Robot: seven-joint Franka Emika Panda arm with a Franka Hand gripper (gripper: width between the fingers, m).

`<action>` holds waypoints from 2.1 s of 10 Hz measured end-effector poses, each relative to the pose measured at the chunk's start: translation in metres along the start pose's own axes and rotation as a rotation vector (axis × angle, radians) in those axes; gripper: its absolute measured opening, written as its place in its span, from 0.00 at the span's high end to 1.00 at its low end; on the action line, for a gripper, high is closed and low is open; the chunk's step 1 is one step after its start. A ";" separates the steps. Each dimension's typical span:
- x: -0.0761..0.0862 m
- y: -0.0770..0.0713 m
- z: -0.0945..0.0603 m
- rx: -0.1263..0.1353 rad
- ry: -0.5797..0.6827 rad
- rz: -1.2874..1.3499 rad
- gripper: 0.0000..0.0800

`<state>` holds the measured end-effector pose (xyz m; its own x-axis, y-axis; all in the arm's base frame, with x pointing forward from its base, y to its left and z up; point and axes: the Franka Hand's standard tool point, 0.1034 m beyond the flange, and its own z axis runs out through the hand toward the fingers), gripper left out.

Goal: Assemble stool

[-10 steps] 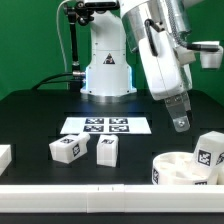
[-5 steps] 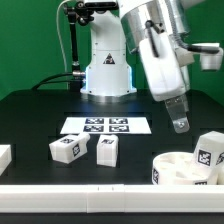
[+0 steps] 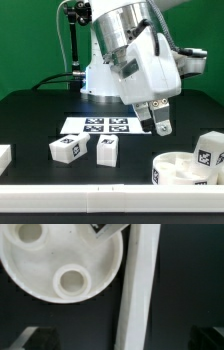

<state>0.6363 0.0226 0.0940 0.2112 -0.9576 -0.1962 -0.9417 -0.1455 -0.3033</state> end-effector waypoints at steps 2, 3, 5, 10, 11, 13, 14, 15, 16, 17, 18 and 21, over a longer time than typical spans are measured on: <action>0.001 0.000 0.000 -0.002 0.002 -0.131 0.19; 0.002 0.001 0.001 -0.015 0.010 -0.234 0.19; 0.007 0.005 0.004 -0.087 0.047 -0.623 0.19; 0.010 0.007 0.005 -0.112 0.038 -0.957 0.19; 0.009 0.011 0.010 -0.161 0.042 -1.059 0.19; 0.014 0.025 0.015 -0.187 0.070 -1.066 0.19; 0.019 0.037 0.015 -0.194 0.094 -1.086 0.19; 0.032 0.046 0.008 -0.200 0.105 -1.103 0.19; 0.049 0.050 0.002 -0.196 0.105 -1.115 0.19; 0.053 0.051 0.002 -0.196 0.101 -1.084 0.19; 0.047 0.053 0.004 -0.208 0.070 -1.087 0.19; 0.044 0.060 0.004 -0.254 -0.038 -1.065 0.19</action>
Offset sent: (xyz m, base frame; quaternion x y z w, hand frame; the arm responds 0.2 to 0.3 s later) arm 0.0012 -0.0162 -0.0080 -0.1031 0.0953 -0.4828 0.8644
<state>0.5898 -0.0275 0.0631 0.9529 -0.3025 0.0223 -0.2969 -0.9454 -0.1341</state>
